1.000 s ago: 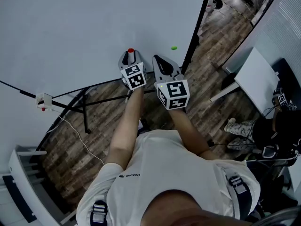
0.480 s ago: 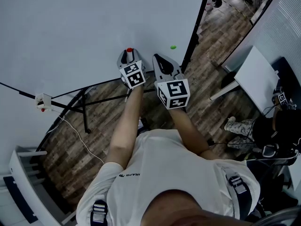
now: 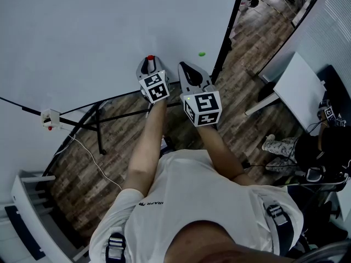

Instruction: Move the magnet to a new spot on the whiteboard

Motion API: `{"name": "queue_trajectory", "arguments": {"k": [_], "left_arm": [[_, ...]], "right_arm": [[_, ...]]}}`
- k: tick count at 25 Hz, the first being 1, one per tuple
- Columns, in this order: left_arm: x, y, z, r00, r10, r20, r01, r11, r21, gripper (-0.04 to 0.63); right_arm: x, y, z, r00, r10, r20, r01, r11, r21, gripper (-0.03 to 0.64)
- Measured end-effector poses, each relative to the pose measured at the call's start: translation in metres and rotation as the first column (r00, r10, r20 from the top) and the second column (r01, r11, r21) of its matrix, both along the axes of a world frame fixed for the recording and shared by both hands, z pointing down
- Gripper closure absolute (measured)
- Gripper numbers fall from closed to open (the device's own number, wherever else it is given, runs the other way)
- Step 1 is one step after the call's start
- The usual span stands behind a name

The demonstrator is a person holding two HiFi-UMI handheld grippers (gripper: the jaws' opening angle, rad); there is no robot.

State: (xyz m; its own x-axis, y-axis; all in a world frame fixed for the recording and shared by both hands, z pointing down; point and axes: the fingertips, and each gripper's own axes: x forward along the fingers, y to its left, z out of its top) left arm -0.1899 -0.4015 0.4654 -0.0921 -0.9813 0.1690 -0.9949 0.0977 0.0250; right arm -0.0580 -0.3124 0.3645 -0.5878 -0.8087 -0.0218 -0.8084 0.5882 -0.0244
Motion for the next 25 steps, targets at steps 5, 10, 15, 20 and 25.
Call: {"name": "queue_trajectory", "arguments": {"k": [5,10,15,20,25], "left_arm": [[-0.001,0.000,-0.001,1.000,0.010,0.011,-0.010,1.000,-0.003,0.477],[0.000,0.001,-0.001,1.000,0.019,0.015,-0.019,1.000,-0.009,0.477],[-0.002,0.004,-0.008,1.000,0.016,0.011,-0.016,1.000,0.011,0.479],[-0.001,0.011,-0.009,1.000,0.018,0.024,-0.019,1.000,0.018,0.479],[0.004,0.017,-0.015,0.999,0.022,0.027,-0.023,0.999,0.031,0.479]], "right_arm": [[0.001,-0.001,0.000,1.000,0.005,0.002,-0.005,1.000,0.001,0.604],[0.003,0.000,0.001,1.000,0.009,0.002,-0.009,1.000,-0.005,0.604],[0.003,0.000,0.002,1.000,0.009,0.004,-0.009,1.000,-0.005,0.604],[0.002,0.001,0.002,1.000,0.008,0.003,-0.008,1.000,-0.007,0.604],[0.001,0.001,0.002,1.000,0.005,0.004,-0.005,1.000,-0.009,0.604]]}}
